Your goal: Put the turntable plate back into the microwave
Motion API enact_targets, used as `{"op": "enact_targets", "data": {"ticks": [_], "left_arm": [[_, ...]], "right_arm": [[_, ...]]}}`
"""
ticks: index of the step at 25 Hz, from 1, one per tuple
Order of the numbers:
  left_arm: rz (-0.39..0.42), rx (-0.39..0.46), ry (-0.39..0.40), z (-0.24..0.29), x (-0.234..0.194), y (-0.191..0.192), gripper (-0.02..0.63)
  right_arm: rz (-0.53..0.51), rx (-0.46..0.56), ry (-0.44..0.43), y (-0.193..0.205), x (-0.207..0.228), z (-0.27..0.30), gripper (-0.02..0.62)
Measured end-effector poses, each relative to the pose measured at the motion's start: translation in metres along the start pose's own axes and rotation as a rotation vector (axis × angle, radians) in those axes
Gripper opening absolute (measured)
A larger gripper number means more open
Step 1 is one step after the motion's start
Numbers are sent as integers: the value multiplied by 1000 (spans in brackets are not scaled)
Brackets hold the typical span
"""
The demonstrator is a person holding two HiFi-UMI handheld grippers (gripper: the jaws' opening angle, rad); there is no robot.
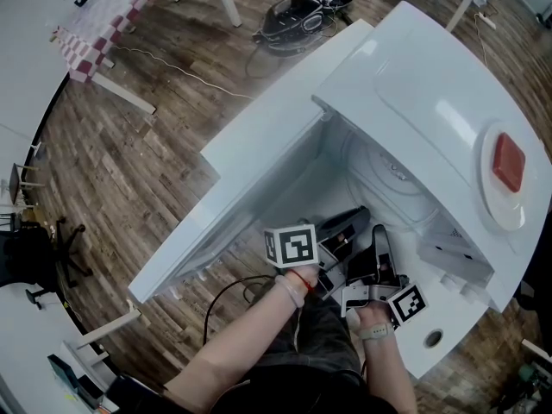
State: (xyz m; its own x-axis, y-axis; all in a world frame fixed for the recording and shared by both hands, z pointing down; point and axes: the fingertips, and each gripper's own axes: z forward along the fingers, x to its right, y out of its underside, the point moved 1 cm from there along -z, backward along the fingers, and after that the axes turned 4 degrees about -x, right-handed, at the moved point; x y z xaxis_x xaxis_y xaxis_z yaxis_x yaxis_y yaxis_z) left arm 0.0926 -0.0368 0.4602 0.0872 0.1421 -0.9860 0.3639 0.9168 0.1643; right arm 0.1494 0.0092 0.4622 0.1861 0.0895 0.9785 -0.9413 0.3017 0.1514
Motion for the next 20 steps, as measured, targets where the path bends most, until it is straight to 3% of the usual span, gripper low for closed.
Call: {"op": "enact_targets", "data": {"ticks": [4, 13, 20], "left_arm": [[40, -54, 11, 1, 5, 11, 44], [132, -123, -26, -2, 8, 22, 28], [184, -130, -51, 1, 8, 16, 23]], "right_arm": [[30, 55, 8, -14, 4, 0, 44], [43, 78, 13, -26, 3, 8, 43], [51, 100, 24, -35, 5, 5, 44]]}}
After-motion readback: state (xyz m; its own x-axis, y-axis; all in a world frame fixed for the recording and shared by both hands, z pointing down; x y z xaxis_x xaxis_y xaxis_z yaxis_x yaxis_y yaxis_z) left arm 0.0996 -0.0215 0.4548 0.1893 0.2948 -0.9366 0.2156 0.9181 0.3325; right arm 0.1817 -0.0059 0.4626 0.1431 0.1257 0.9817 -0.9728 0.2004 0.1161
